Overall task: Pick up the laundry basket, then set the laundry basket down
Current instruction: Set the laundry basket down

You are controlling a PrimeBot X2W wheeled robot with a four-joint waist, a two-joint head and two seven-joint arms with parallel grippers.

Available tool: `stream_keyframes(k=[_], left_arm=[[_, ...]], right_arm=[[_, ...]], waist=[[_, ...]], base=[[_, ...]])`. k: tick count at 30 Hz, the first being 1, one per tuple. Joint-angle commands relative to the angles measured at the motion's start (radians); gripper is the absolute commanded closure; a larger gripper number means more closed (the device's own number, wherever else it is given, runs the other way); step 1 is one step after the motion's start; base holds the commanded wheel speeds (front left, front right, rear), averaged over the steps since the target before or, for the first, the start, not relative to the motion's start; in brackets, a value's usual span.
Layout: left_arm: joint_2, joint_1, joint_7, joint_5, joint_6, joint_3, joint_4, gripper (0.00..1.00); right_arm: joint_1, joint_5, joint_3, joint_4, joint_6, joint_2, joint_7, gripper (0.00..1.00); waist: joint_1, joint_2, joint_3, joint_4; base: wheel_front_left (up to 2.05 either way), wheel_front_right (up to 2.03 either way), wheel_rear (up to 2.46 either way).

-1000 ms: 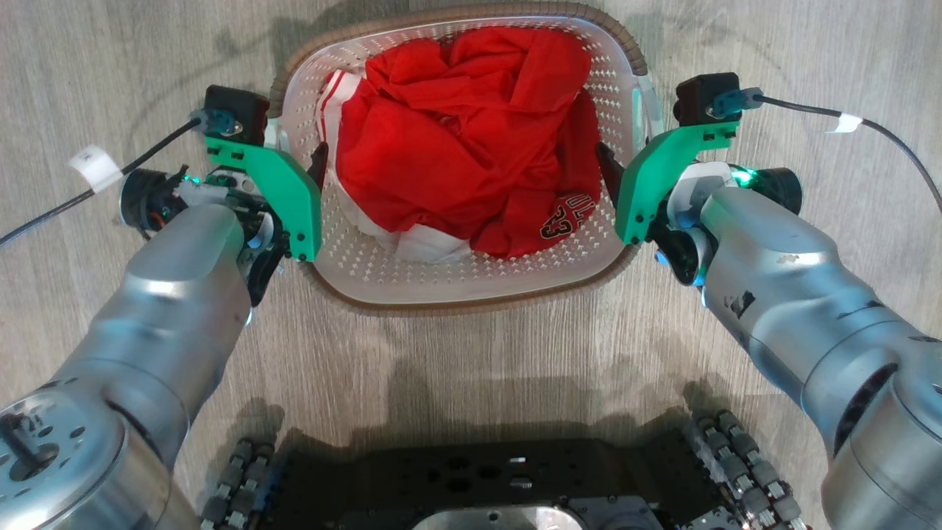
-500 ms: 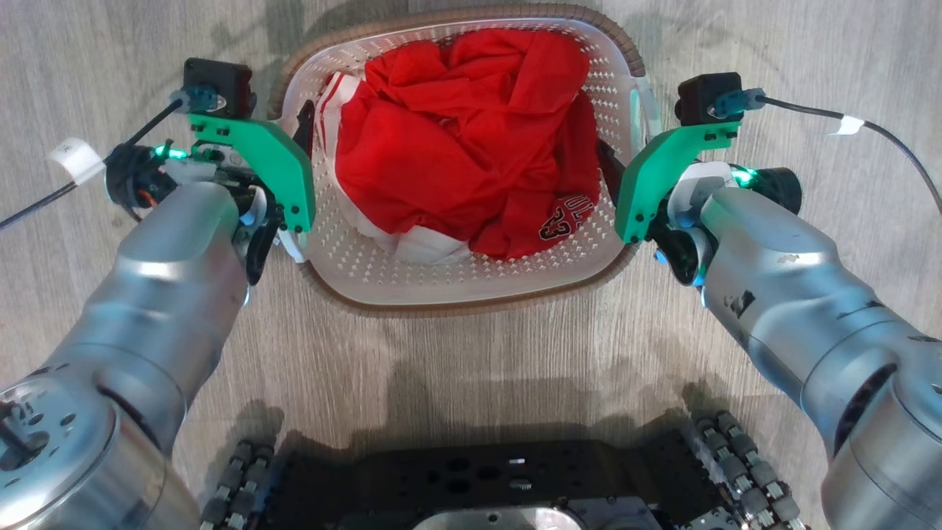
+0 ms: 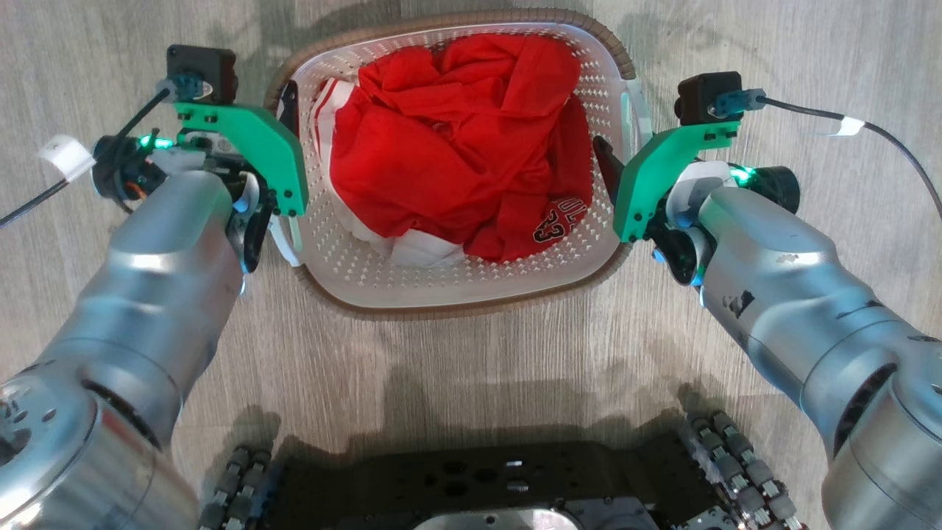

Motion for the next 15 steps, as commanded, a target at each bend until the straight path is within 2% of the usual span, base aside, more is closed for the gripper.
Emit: stream_keyframes(k=[1,15], left_arm=[[0.034,-0.017,-0.012,0.010,0.009,0.026,-0.007,0.00],[0.060,0.030,-0.012,0.112,0.033,0.157,-0.056,0.00]], right_arm=[[0.030,0.006,0.007,-0.008,0.007,0.015,-0.012,0.00],[0.062,0.023,0.008,-0.036,0.007,0.015,-0.039,0.00]], waist=[[0.0000,-0.0001,0.002,0.000],[0.0000,-0.0001,-0.049,-0.022]], base=[[0.00,0.00,0.00],[0.00,0.00,0.00]])
